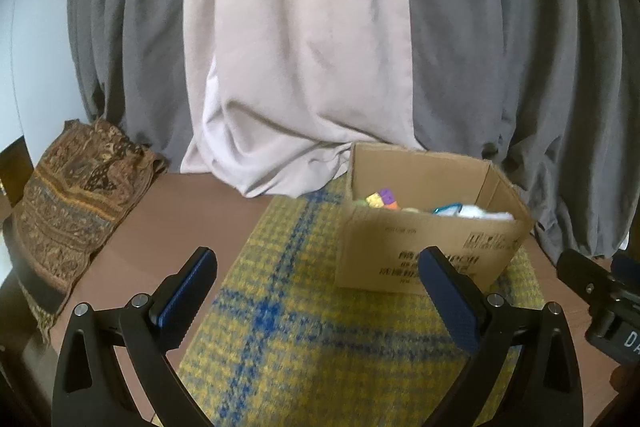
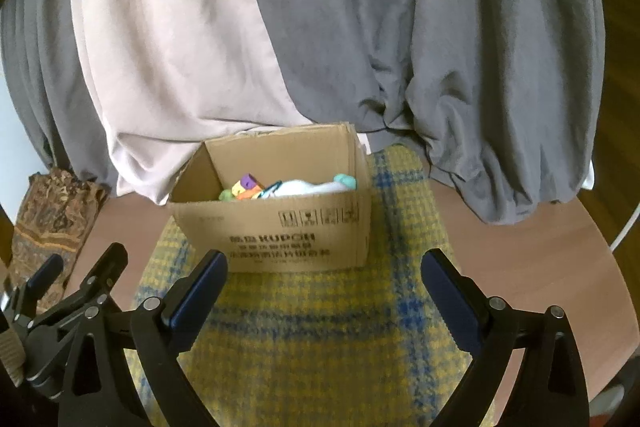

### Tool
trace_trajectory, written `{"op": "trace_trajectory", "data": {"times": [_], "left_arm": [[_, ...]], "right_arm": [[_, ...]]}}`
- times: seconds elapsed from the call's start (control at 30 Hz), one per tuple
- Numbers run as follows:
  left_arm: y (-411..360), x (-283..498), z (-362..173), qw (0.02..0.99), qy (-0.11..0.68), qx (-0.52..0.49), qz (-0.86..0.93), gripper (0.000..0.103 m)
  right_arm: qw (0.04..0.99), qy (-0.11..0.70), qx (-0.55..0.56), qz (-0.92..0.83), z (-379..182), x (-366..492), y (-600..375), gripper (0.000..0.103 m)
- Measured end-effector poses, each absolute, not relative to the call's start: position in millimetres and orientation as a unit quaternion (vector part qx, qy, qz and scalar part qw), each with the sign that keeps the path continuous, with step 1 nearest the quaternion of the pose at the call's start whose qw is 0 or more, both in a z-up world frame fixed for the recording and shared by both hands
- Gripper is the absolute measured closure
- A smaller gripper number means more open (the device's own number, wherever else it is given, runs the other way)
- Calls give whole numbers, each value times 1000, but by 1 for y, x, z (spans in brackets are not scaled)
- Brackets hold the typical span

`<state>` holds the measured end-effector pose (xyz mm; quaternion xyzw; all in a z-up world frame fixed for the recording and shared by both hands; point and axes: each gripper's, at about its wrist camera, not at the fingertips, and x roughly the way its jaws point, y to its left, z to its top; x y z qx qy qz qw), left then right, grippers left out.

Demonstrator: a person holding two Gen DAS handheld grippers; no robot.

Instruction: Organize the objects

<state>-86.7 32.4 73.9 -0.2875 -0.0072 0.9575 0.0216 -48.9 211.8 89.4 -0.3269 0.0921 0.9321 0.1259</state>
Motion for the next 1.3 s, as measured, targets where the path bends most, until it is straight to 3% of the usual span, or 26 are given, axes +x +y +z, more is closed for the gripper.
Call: {"op": "trace_trajectory", "data": {"times": [0.8, 1.3], "left_arm": [[35, 6, 37, 30, 43, -278, 959, 0], [16, 9, 5, 62, 5, -331, 942, 0]], "right_arm": [[108, 86, -344, 929, 48, 11, 193, 5], [112, 93, -351, 925, 27, 33, 187, 5]]}}
